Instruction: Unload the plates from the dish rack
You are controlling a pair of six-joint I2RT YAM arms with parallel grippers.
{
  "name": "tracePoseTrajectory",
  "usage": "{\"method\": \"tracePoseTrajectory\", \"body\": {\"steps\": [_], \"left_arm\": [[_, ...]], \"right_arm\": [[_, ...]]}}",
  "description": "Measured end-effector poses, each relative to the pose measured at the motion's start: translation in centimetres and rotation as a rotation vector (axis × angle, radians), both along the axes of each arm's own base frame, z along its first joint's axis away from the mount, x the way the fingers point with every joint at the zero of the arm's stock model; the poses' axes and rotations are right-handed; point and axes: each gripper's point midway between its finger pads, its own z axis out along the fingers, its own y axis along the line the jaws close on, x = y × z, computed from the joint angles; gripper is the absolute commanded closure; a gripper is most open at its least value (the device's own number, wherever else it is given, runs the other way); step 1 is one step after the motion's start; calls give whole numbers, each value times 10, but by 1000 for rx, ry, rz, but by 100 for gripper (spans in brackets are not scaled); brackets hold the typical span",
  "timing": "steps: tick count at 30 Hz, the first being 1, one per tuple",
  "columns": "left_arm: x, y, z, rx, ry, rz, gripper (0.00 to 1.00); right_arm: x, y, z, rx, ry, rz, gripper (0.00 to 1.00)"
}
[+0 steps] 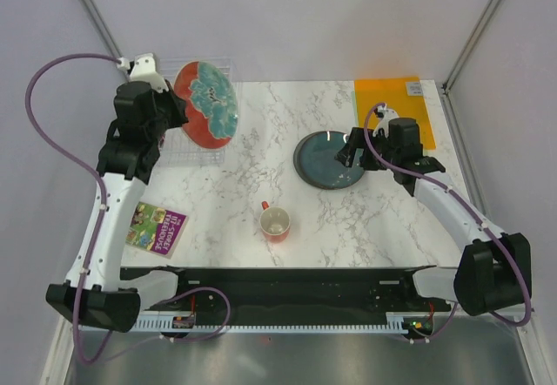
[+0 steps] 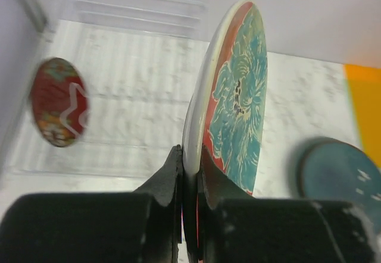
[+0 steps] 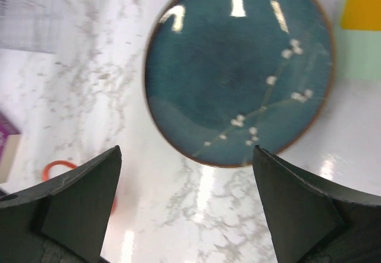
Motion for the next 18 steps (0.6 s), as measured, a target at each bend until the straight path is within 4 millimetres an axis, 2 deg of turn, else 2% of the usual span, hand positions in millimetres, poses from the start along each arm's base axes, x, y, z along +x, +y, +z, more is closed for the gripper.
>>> {"method": "tracePoseTrajectory", "body": {"steps": [3, 5, 8, 12, 15, 18], "left_arm": [[-22, -33, -15, -172, 12, -126, 98], [-32, -52, -34, -278, 46, -191, 98], [-41, -80, -74, -421, 137, -271, 98], [-52, -105, -115, -553, 236, -325, 98], [-57, -121, -122, -628, 254, -375, 98], [-57, -136, -111, -694, 214, -435, 98]], "right_arm": [[-1, 25, 20, 101, -44, 61, 2], [-2, 39, 35, 165, -85, 93, 2], [-4, 60, 58, 265, -145, 138, 2], [-10, 82, 74, 367, -176, 187, 2], [-14, 95, 80, 418, -183, 215, 2], [-15, 104, 79, 457, -178, 230, 2]]}}
